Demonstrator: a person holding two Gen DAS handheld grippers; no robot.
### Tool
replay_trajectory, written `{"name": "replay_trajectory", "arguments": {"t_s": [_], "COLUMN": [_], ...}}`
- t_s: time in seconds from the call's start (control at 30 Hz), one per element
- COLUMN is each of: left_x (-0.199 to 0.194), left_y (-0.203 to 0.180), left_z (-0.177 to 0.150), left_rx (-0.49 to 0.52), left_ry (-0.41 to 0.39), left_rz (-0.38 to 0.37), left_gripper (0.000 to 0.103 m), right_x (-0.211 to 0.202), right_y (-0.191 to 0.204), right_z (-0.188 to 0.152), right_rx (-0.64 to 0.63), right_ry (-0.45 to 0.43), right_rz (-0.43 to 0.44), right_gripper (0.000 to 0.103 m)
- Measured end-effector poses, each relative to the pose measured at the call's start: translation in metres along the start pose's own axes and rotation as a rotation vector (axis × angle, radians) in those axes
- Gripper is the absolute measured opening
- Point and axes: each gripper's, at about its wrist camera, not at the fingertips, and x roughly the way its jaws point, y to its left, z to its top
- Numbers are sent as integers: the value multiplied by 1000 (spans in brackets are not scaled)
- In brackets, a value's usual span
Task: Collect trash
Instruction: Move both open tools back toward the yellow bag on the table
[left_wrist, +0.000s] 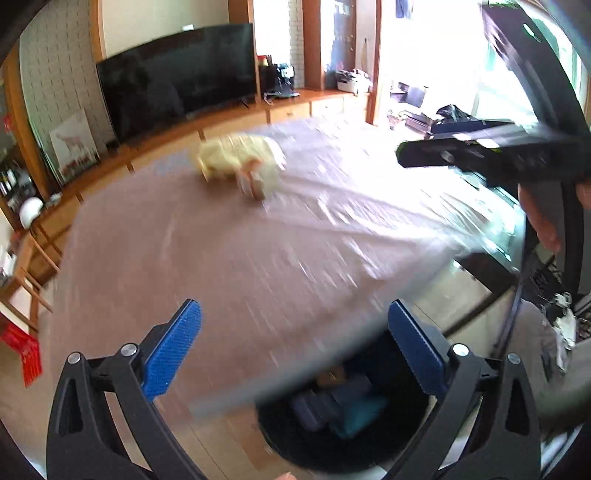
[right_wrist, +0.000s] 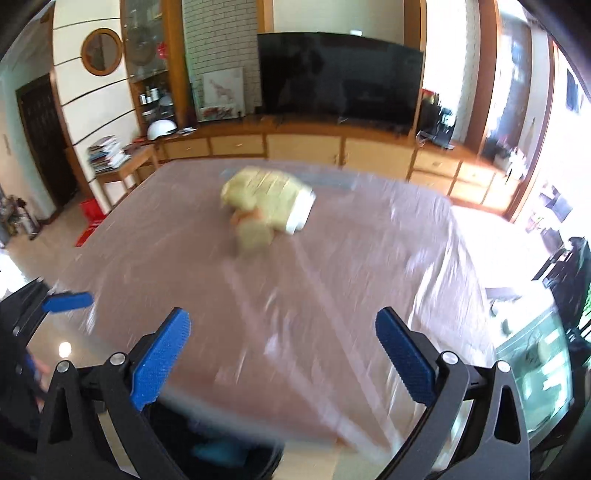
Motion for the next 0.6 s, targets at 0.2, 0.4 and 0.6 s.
{"name": "replay_trajectory", "arguments": {"t_s": [0.2,0.4,0.6], "left_x": [59,107,139], "left_y": [21,38,57], "left_z": [48,67,88], "left_rx": [112,143,125], "left_ry": [28,77,86], "left_rz": [-3,-75,-161], "left_gripper": [101,101,101], "right_x": [76,148,201], "right_y": [2,31,42], "right_z": [86,131,158], "right_rx": [-127,-371,-491], "right_ry": [72,166,259], "right_rz": [38,67,153], "right_gripper": [99,99,99]}}
